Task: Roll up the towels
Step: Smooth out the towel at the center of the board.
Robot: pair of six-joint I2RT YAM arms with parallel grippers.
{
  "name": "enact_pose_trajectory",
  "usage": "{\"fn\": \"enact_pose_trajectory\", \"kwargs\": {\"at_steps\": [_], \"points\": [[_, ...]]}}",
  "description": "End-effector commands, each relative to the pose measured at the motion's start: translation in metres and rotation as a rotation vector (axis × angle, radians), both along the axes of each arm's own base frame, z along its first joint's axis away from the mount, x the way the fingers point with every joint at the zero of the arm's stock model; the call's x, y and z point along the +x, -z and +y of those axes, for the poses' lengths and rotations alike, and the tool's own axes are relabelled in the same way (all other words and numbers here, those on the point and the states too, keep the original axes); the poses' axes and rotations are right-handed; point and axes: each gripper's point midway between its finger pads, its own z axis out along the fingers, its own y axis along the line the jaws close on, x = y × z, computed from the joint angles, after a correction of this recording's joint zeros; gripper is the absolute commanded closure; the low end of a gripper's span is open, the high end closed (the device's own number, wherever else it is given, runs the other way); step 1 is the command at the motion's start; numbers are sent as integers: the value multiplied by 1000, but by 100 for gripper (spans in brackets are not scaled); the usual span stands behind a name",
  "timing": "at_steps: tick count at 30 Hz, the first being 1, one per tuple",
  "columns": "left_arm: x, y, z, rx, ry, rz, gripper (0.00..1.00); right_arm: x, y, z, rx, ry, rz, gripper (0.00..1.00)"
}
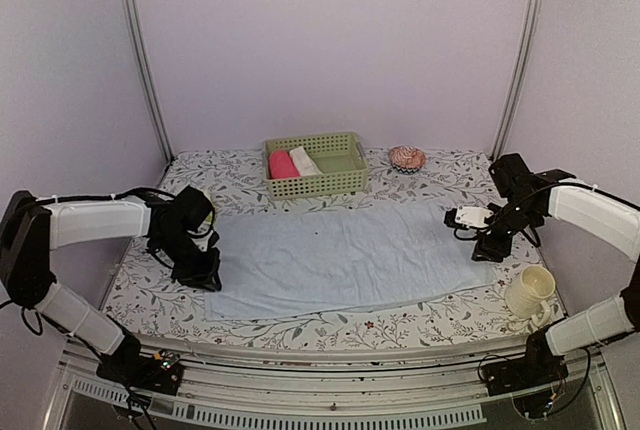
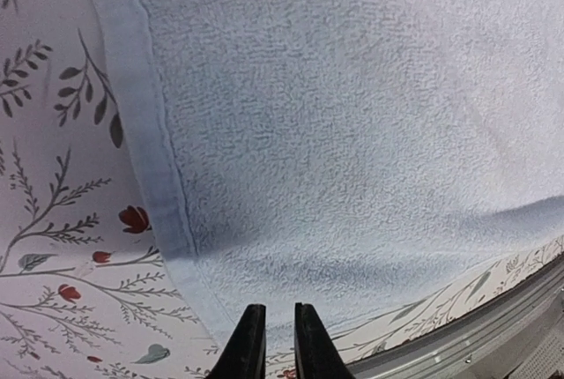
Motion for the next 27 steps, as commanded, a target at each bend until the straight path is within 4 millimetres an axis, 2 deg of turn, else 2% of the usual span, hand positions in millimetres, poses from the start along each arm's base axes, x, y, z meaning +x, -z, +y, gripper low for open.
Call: {"fn": "enact_pose_trajectory", "kwargs": {"at_steps": [1,4,8,11,16,19,21,24,27], "points": [[-22,12,-15,-37,46,122,87,6,24,20,116,48,103,37],[-41,20,-9,3,42,198,87,14,41,16,108,76,127,39],[-75,25,10,93,12,330,87,14,63,9,73,87,161,41],[-86,26,27,167,-17,359,87,10,70,9,71,68,169,41],[-107,24,49,256,-50,402,87,-2,70,12,93,54,200,41],[-97,11,42,214,-62,349,88,-8,63,13,102,43,200,41],[-80,-2,37,196,-71,280,89,-12,57,14,120,39,190,41],[-64,-14,35,195,-57,247,91,-19,53,15,134,39,200,41],[-36,-22,35,231,-31,187,93,-13,53,10,112,64,167,41]]}}
